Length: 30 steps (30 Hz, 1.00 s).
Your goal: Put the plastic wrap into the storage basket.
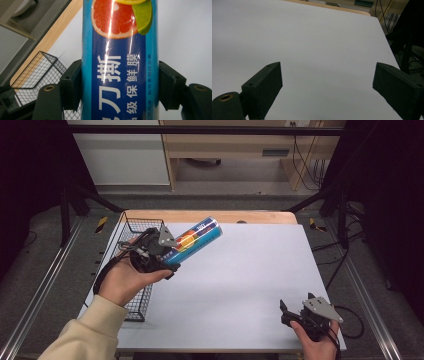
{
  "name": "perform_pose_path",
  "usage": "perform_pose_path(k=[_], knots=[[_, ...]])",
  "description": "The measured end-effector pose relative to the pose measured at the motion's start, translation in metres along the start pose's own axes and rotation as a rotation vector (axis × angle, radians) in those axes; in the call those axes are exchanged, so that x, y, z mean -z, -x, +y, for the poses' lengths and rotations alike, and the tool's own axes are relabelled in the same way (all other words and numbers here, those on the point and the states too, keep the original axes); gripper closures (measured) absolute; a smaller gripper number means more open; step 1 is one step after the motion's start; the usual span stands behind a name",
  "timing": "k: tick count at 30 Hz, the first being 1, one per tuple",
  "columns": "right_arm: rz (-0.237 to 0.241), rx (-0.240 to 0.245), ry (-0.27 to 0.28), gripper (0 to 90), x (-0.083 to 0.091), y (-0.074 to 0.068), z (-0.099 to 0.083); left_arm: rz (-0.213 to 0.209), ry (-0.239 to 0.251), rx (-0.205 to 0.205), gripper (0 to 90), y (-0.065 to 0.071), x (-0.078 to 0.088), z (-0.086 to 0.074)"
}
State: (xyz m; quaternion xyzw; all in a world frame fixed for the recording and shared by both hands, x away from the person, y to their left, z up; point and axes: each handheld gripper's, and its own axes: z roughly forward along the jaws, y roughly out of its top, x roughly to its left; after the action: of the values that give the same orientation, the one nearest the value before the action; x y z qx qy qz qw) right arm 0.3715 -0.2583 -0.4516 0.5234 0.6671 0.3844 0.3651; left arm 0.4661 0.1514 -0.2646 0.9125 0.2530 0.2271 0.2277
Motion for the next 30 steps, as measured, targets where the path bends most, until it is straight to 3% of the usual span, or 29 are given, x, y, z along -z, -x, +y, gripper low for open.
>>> perform_pose_path(k=[18, 30], knots=[[0.004, 0.014, -0.014, 9.7, -0.001, -0.003, 0.000, 0.058, -0.081, 0.140, 32.1, -0.018, 0.000, -0.029], [-0.001, 0.012, -0.014, 10.3, -0.001, -0.002, 0.000, 0.109, -0.155, 0.201, 32.1, -0.029, -0.008, -0.036]])
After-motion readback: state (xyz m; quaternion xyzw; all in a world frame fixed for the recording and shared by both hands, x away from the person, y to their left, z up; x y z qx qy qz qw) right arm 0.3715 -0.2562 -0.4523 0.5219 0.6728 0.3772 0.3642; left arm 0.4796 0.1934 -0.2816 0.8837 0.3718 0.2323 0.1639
